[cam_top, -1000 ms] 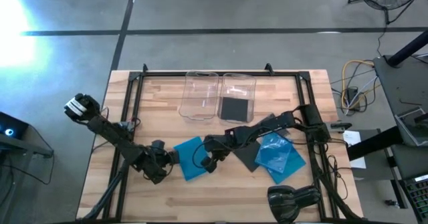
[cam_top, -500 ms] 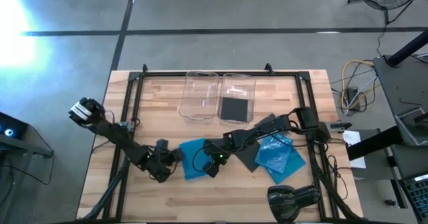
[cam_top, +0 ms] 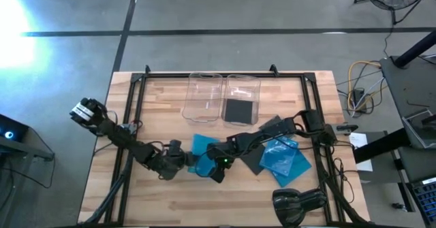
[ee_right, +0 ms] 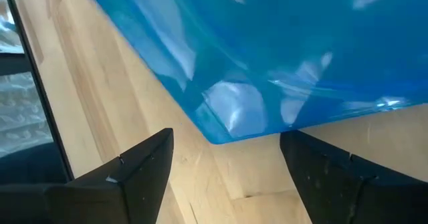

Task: Pick & place jewel cases by type
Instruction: Put the left blue CD case into the left transparent bin

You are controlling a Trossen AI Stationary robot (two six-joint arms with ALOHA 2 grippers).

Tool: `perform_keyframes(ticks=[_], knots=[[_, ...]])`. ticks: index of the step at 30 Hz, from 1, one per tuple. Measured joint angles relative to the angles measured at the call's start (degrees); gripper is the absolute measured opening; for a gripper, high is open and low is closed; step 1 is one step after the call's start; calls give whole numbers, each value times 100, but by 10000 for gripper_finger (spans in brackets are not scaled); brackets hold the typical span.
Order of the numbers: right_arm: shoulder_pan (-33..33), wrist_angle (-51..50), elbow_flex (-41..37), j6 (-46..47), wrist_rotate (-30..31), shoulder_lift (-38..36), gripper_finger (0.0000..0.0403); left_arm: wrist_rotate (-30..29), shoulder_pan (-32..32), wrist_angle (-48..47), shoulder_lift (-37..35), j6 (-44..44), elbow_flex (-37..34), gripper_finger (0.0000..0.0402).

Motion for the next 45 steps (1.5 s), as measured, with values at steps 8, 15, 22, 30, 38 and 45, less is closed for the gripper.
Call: perform_keyframes(ticks=[8, 15, 22, 30, 38, 45], knots=[[27, -138, 123, -28, 136, -60, 275, 584, 325, -329, -4, 380, 51, 54], [145, -906, 9, -215, 1099, -547, 267, 512, 319, -620, -127, 267, 131, 6], [458, -950, -302, -443, 1866, -1245, 257, 427, 293, -2548, -893, 474, 779, 3], [636, -949, -787, -409, 2896, -2448, 253, -798, 877, -3565, -2269, 1732, 1616, 2], [598, -926, -1134, -434, 3447, -3070, 252, 1468, 3821, -3923, -3071, 3694, 1800, 2], [322, -931, -1203, -397, 3258, -3077, 251, 4167, 6614, -3575, -2554, 4777, 1798, 2]])
